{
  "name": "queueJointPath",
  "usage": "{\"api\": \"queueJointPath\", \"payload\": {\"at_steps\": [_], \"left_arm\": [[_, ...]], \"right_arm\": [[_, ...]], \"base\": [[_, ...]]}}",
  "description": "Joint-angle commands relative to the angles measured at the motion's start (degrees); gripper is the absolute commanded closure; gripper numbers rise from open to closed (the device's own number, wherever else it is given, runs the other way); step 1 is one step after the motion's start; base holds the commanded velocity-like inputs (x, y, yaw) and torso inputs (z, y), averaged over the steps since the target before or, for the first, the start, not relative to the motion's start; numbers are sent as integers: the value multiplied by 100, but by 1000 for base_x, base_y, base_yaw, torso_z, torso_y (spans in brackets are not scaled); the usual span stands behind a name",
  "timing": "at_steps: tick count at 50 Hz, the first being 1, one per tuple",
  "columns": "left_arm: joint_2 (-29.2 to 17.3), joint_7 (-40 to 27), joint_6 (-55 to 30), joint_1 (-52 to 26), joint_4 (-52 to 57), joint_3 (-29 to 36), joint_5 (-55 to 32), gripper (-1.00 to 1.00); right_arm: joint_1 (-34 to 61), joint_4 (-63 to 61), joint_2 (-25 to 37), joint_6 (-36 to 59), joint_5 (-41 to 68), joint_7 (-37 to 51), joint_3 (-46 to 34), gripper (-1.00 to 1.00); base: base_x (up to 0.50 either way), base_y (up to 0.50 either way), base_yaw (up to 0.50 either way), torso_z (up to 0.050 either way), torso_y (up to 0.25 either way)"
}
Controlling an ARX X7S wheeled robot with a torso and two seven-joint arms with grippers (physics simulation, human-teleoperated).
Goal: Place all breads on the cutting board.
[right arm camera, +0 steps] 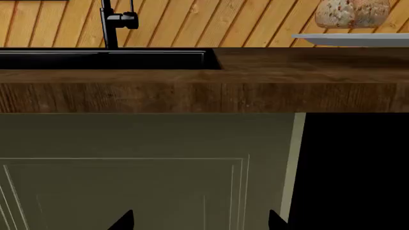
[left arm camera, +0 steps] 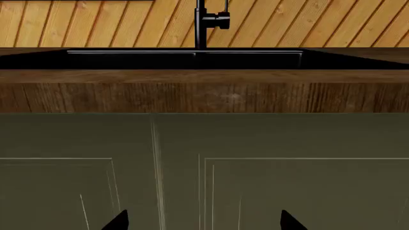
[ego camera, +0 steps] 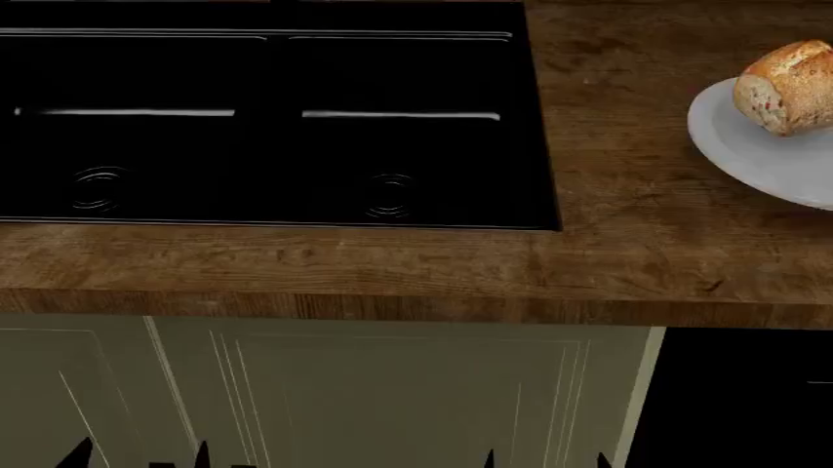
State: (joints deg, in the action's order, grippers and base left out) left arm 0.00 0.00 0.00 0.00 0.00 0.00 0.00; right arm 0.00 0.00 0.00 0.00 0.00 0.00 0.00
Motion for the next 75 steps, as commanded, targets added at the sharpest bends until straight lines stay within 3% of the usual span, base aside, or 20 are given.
{"api": "queueJointPath", "payload": {"at_steps": [1, 16, 21, 66, 75], "left_arm": [[-57, -64, 0, 0, 0, 64, -56, -100], [-258, -422, -146, -90, -71, 251, -432, -100], [-348, -263, 7, -7, 11, 293, -690, -100], [-627, -652, 190, -2, -27, 631, -905, -100], [-674, -708, 255, 25, -7, 696, -918, -100]], "right_arm": [[0, 0, 54, 0, 54, 72, -72, -100], [45, 133, 297, -170, -7, 468, -451, -100], [34, 124, 339, -201, 38, 536, -501, -100], [34, 90, 637, -266, 278, 885, -874, -100], [26, 53, 680, -245, 300, 956, -931, -100]], "base": [[0, 0, 0, 0, 0], [0, 0, 0, 0, 0], [0, 0, 0, 5, 0], [0, 0, 0, 50, 0], [0, -259, 0, 5, 0]]}}
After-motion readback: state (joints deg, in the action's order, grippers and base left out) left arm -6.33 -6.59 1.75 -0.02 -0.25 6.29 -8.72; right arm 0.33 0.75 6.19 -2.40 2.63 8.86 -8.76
